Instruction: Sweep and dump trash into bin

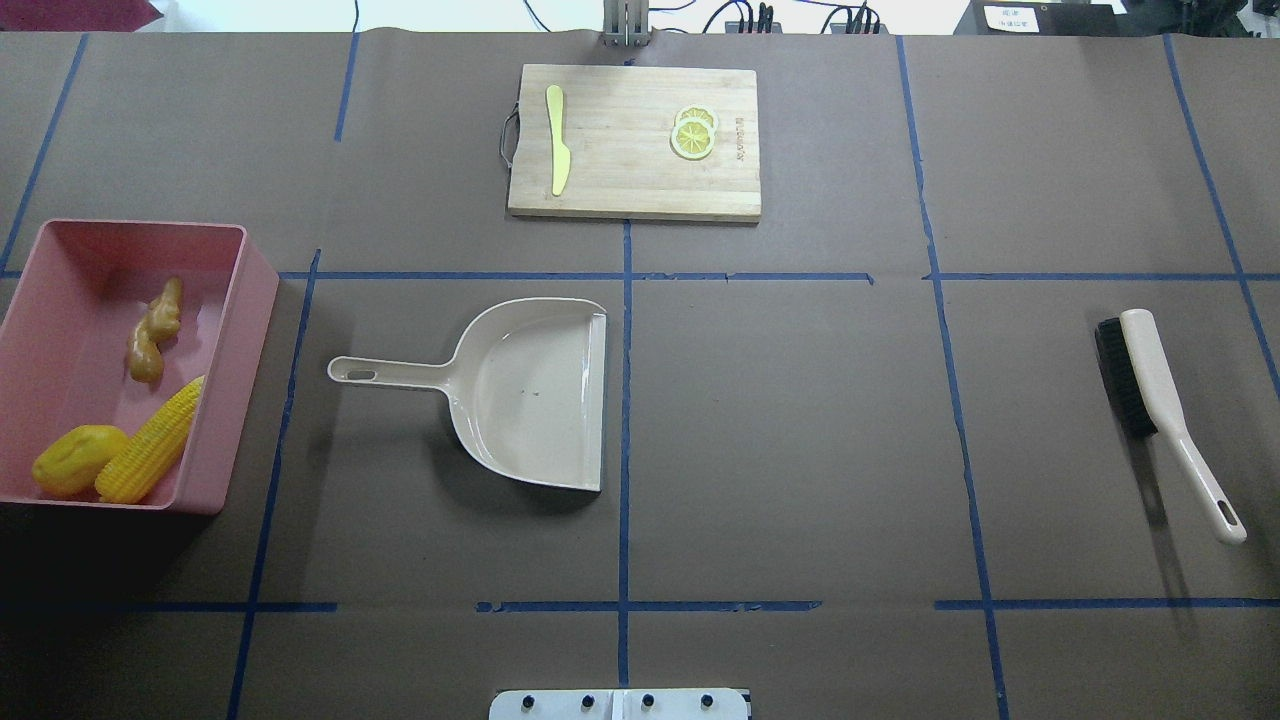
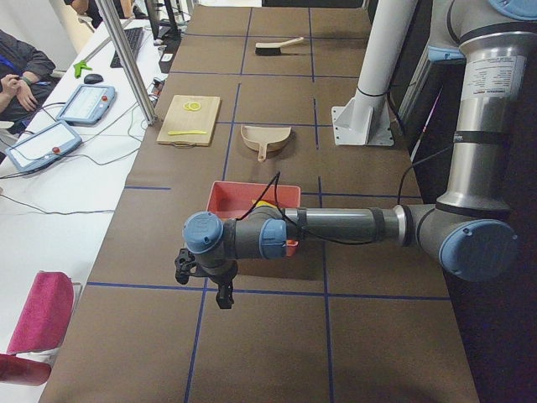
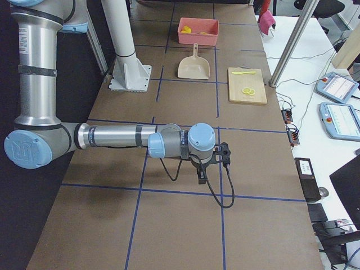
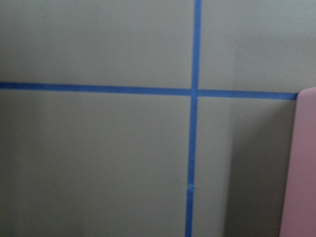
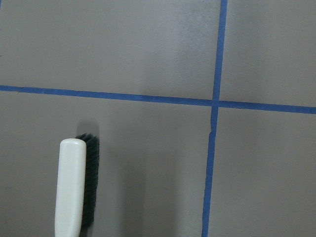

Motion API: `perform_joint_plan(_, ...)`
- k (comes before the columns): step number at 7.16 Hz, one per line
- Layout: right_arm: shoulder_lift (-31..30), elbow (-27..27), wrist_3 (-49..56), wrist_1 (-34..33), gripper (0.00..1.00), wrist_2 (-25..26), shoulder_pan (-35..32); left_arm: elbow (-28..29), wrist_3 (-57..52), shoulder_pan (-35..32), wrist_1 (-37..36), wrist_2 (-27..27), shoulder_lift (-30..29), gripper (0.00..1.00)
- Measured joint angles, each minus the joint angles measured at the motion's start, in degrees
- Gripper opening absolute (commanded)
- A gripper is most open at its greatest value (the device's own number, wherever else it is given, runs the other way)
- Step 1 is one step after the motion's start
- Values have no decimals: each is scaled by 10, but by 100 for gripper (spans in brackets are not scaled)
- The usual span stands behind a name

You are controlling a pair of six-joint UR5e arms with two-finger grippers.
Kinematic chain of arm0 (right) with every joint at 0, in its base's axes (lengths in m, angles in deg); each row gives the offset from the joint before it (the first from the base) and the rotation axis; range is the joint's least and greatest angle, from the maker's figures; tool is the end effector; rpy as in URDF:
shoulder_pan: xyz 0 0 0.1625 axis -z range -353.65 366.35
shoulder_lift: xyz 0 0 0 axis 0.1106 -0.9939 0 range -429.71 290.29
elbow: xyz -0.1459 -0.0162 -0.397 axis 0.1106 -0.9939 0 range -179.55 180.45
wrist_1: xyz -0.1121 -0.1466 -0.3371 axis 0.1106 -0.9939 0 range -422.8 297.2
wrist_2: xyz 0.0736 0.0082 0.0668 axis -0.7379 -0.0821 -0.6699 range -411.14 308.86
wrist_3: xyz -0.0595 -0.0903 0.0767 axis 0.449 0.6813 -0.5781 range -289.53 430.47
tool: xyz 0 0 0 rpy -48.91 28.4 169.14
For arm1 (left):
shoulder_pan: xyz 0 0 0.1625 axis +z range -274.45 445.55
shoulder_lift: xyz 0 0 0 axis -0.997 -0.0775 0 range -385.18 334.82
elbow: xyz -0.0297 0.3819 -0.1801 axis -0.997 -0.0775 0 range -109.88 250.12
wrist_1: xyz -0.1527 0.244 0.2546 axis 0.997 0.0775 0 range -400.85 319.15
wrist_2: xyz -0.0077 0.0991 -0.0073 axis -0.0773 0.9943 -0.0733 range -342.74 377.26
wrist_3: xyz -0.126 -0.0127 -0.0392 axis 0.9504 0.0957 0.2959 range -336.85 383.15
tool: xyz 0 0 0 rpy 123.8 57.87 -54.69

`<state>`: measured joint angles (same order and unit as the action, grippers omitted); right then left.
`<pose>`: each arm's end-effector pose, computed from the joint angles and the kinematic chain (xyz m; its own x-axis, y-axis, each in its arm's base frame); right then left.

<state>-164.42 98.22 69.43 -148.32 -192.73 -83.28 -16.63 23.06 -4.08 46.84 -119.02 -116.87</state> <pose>0.0266 -0.4351 0.6337 0.6206 -0.0888 0.7791 -0.0049 0.9931 0.1171 -0.0346 -0.4662 0.6935 0.6914 -0.0426 -0.7212 -0.0076 0.9978 -0.0663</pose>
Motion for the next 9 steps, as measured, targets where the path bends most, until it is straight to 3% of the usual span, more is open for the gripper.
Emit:
perform_joint_plan(5, -1, -6, 5, -6, 100, 2, -18, -4, -32, -3, 0, 3, 4, 100)
perform_joint_plan(9, -4, -15, 4, -32, 100, 37, -42, -4, -34, -4, 0, 3, 3, 100)
